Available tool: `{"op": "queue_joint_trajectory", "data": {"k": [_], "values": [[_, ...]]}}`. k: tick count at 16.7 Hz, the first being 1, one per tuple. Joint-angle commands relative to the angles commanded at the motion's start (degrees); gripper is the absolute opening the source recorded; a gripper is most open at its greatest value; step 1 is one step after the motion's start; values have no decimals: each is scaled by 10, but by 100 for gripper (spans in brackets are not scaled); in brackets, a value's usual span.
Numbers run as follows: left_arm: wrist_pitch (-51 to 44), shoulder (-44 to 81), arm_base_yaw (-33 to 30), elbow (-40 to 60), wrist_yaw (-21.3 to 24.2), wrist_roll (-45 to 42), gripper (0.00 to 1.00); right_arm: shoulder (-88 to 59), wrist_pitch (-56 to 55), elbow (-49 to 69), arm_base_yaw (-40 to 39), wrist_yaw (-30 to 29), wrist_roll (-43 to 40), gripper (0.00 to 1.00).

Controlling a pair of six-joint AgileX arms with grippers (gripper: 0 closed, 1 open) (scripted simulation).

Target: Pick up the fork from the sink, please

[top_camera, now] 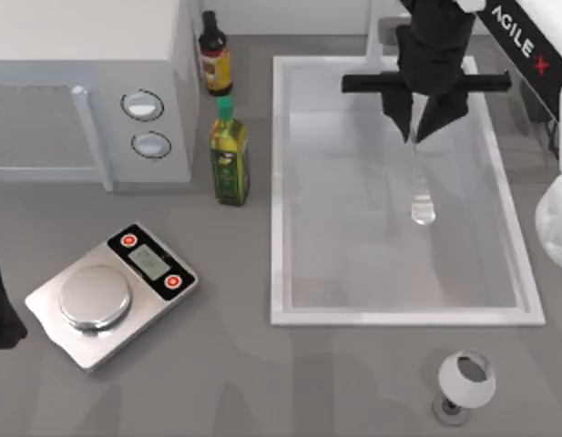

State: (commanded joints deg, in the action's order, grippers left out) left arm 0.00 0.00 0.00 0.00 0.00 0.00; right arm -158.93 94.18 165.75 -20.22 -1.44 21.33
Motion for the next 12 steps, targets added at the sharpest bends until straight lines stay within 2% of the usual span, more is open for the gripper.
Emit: {"op": "queue_joint_trajectory", "data": {"k": [5,12], "values": [[0,0,0,0,0,0,100,81,-23,-94,19,2,-20,0],[0,0,0,0,0,0,100,313,-87,-430,75,9,-76,0]]}}
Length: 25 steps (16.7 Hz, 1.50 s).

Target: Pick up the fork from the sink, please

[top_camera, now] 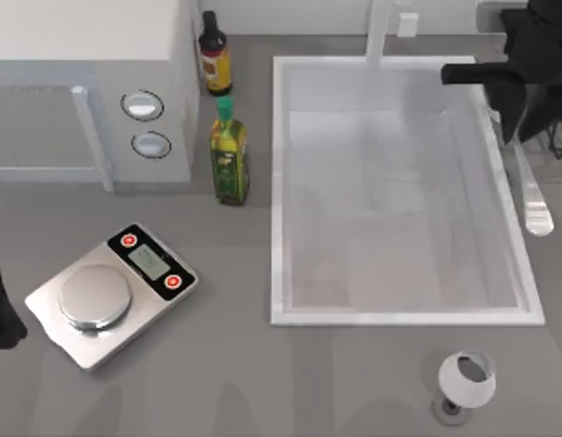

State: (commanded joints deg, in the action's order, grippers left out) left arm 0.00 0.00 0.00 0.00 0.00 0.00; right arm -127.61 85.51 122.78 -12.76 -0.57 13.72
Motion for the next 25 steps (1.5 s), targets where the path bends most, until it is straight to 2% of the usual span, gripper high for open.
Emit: {"op": "queue_joint_trajectory", "data": {"k": [3,6,14,22,25], "values": [[0,0,0,0,0,0,100,94,-25,-128,23,3,-23,0],[0,0,0,0,0,0,100,161,-42,-204,39,5,-40,0],[0,0,0,0,0,0,100,178,-55,-232,41,5,-44,0],[0,0,0,0,0,0,100,155,-259,-405,42,5,-43,0],[0,0,0,0,0,0,100,148,-288,-432,42,5,-42,0]]}}
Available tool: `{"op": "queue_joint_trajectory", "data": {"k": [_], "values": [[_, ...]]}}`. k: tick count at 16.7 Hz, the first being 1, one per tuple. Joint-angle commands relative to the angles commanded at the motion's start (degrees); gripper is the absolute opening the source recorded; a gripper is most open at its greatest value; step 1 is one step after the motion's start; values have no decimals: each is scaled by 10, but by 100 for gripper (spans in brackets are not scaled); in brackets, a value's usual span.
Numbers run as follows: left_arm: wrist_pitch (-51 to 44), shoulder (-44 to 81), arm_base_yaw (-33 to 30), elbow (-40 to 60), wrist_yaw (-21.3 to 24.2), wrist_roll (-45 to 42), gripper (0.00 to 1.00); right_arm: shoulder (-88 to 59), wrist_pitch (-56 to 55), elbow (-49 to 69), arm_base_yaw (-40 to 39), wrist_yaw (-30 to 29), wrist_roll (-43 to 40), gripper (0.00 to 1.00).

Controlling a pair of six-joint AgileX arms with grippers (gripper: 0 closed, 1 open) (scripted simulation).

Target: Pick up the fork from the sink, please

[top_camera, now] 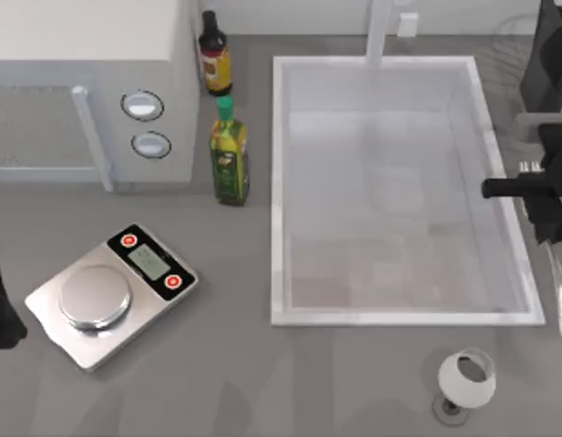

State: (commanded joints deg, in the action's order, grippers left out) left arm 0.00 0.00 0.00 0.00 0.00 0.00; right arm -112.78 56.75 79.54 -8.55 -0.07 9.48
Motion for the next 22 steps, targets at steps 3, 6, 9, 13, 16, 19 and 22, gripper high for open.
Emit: {"op": "queue_joint_trajectory", "data": {"k": [3,6,9,13,16,19,22], "values": [[0,0,0,0,0,0,100,0,0,0,0,0,0,0],[0,0,0,0,0,0,100,0,0,0,0,0,0,23],[0,0,0,0,0,0,100,0,0,0,0,0,0,45],[0,0,0,0,0,0,100,0,0,0,0,0,0,75],[0,0,0,0,0,0,100,0,0,0,0,0,0,98],[0,0,0,0,0,0,100,0,0,0,0,0,0,100],[0,0,0,0,0,0,100,0,0,0,0,0,0,100]]}}
